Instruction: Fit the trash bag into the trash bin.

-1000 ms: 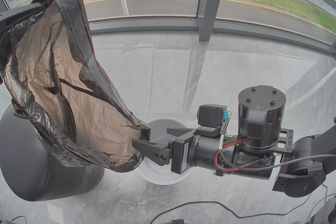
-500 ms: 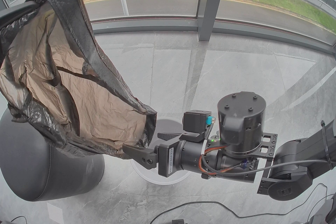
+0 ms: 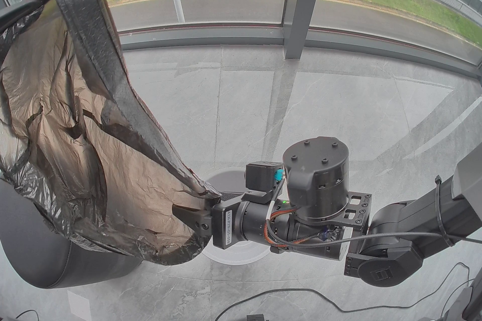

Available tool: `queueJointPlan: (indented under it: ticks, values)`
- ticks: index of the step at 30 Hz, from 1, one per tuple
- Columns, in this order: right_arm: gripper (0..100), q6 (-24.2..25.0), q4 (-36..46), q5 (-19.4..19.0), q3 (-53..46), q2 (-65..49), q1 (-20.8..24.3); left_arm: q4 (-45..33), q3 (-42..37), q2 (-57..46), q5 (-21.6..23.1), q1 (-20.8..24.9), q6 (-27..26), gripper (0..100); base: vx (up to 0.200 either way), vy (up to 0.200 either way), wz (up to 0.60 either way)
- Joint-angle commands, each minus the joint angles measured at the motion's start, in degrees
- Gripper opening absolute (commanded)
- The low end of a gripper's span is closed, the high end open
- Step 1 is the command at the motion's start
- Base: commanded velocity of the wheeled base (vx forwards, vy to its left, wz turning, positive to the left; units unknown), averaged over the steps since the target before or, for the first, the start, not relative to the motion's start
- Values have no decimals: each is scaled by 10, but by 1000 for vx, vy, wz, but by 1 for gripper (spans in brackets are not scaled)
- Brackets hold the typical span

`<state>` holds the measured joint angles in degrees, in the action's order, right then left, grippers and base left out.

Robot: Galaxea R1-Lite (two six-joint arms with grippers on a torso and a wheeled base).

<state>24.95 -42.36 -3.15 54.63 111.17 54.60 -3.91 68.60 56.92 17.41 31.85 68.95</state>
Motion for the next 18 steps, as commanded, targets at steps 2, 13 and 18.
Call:
queueJointPlan:
  ticks: [2,13,18]
  values:
    - [0,0,0,0,1,3,4,1,-7,-3,0,0,0,0,0,0,0]
    - [0,1,3,0,-8,-30,7,10,-36,-4,0,-1,-4,0,0,0,0]
    - [0,-7,52,2,-38,-88,6,53,-107,3,1,-2,-7,0,0,0,0]
